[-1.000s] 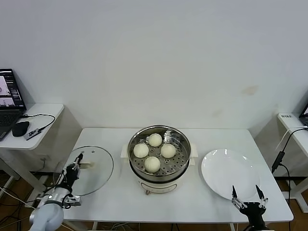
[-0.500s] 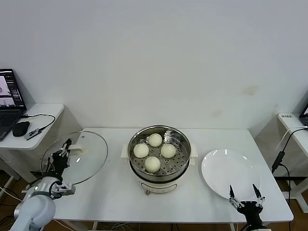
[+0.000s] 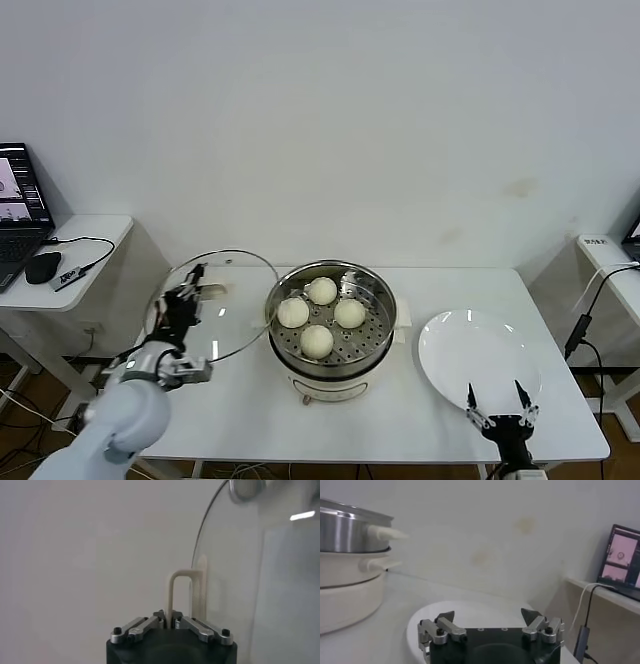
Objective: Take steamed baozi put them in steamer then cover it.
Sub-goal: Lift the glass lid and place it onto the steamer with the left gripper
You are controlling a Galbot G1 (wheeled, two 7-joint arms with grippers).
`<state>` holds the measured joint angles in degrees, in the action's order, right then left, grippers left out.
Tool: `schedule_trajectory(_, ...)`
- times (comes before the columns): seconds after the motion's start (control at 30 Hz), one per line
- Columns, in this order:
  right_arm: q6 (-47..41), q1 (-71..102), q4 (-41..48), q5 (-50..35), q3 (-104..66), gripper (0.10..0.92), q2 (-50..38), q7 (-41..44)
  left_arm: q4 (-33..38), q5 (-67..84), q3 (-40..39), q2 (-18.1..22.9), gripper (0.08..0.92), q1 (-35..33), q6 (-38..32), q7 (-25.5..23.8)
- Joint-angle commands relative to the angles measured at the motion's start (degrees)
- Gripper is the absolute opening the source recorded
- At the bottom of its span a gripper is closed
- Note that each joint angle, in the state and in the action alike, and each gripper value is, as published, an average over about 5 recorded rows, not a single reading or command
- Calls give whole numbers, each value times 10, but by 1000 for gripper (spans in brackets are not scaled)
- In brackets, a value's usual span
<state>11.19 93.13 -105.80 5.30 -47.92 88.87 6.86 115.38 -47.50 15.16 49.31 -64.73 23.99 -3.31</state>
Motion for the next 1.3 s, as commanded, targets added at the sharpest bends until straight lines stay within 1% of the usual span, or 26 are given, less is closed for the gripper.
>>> schedule_trajectory(0.03,-4,-20,15,58,14,823,10,-12,-18,-102,-170,106,150,147,110,-69)
schedule_trajectory(0.1,-3,-23,22,64,16,823,9,-12,-27,-145,-182,136,150,159,110,-84)
schedule_trajectory(0.2,-2,-25,29,71,19,823,11,-13,-35,-196,-200,166,150,171,110,-105)
schedule_trajectory(0.47,-2,-26,36,87,27,823,15,-12,-46,-259,-236,219,150,168,111,-142)
schedule_trajectory(0.7,-1,-25,40,91,29,823,15,-14,-89,-277,-253,269,150,179,111,-148)
schedule_trajectory(1.03,2,-28,47,92,30,823,15,-14,-130,-292,-261,303,150,176,111,-150)
schedule_trajectory(1.17,3,-27,48,92,31,823,15,-14,-142,-297,-260,308,150,176,110,-150)
schedule_trajectory(1.3,4,-26,49,92,31,823,14,-14,-143,-299,-256,305,150,174,110,-151)
